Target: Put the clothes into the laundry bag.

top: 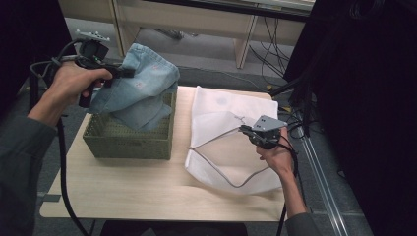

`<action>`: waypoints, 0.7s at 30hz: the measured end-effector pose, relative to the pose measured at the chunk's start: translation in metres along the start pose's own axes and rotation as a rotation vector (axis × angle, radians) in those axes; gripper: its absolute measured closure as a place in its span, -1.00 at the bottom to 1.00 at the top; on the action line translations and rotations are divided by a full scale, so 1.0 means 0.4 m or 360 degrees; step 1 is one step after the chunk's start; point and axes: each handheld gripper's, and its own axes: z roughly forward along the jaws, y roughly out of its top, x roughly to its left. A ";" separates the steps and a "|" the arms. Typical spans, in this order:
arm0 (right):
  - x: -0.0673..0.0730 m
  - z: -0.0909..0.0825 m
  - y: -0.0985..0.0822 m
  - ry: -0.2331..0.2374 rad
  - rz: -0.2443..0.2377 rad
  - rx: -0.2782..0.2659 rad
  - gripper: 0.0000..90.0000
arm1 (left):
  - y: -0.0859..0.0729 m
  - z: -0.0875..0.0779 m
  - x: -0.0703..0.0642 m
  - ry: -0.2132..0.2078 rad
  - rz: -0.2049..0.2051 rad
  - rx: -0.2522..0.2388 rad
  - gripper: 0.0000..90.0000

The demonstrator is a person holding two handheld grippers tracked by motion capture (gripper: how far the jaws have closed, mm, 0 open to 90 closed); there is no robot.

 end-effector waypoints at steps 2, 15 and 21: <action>0.000 0.000 0.000 -0.0003 0.0000 0.0001 0.97 | 0.004 -0.025 -0.024 -0.0042 0.0012 -0.0027 0.83; 0.005 0.000 0.004 -0.0015 -0.0005 0.0008 0.97 | -0.010 -0.148 -0.220 -0.0399 0.0165 -0.0131 0.82; 0.007 -0.001 0.007 -0.0014 -0.0019 0.0015 0.97 | -0.054 -0.135 -0.304 -0.0541 0.0209 -0.0132 0.83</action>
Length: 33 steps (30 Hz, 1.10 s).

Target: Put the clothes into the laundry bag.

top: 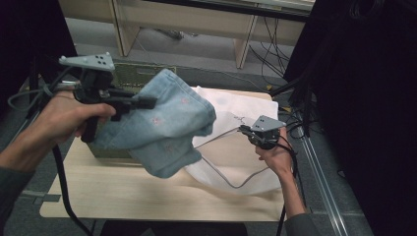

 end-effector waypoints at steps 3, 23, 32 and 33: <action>-0.004 0.001 0.000 0.0000 -0.0007 -0.0008 0.97 | -0.016 0.023 -0.032 -0.0075 0.0007 -0.0017 0.83; -0.007 0.000 -0.001 0.0005 -0.0005 -0.0017 0.97 | -0.050 0.230 -0.125 -0.0263 0.0063 0.0051 0.85; -0.007 -0.004 -0.002 0.0002 0.0018 -0.0021 0.97 | -0.080 0.348 -0.124 -0.0285 0.0036 0.0093 0.84; -0.007 -0.004 -0.001 -0.0002 0.0022 -0.0025 0.97 | -0.088 0.367 -0.121 -0.0290 0.0026 0.0105 0.84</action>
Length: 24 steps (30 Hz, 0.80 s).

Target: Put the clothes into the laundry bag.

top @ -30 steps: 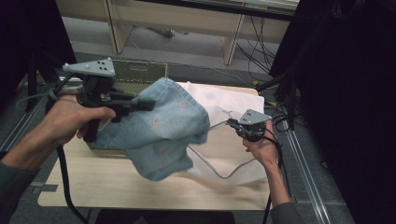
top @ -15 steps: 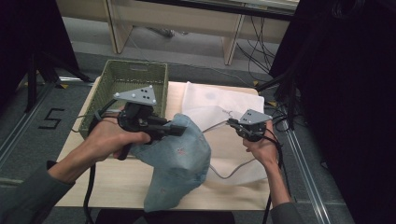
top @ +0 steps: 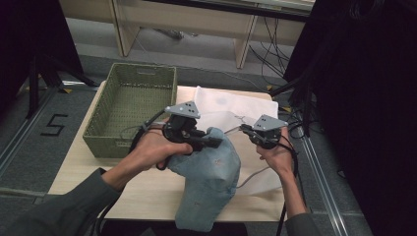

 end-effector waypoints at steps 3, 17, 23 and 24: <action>0.000 0.000 0.000 0.0000 -0.0025 0.0001 0.97 | -0.029 0.065 0.018 -0.0003 -0.0043 0.0038 0.84; 0.018 -0.002 0.017 0.0010 -0.0046 0.0005 0.97 | -0.104 0.274 0.071 0.0134 -0.0113 0.0125 0.83; 0.023 0.000 0.019 0.0022 -0.0059 0.0009 0.97 | -0.130 0.346 0.101 0.0164 -0.0140 0.0202 0.81; 0.022 0.000 0.020 0.0028 -0.0067 0.0007 0.97 | -0.135 0.357 0.108 0.0171 -0.0161 0.0203 0.81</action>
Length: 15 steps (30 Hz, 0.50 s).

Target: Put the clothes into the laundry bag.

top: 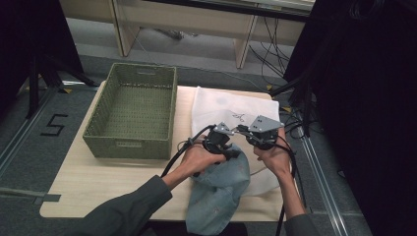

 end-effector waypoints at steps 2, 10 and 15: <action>0.000 0.000 0.000 0.0000 0.0006 -0.0003 0.97 | -0.011 0.024 0.012 0.0006 -0.0061 -0.0004 0.77; 0.001 0.000 -0.015 0.0020 0.0044 0.0006 0.97 | -0.015 0.005 0.008 0.0011 -0.0014 -0.0052 0.03; -0.007 -0.002 -0.021 0.0036 0.0036 -0.0003 0.97 | 0.019 -0.078 0.012 -0.0031 0.0036 -0.0069 -0.43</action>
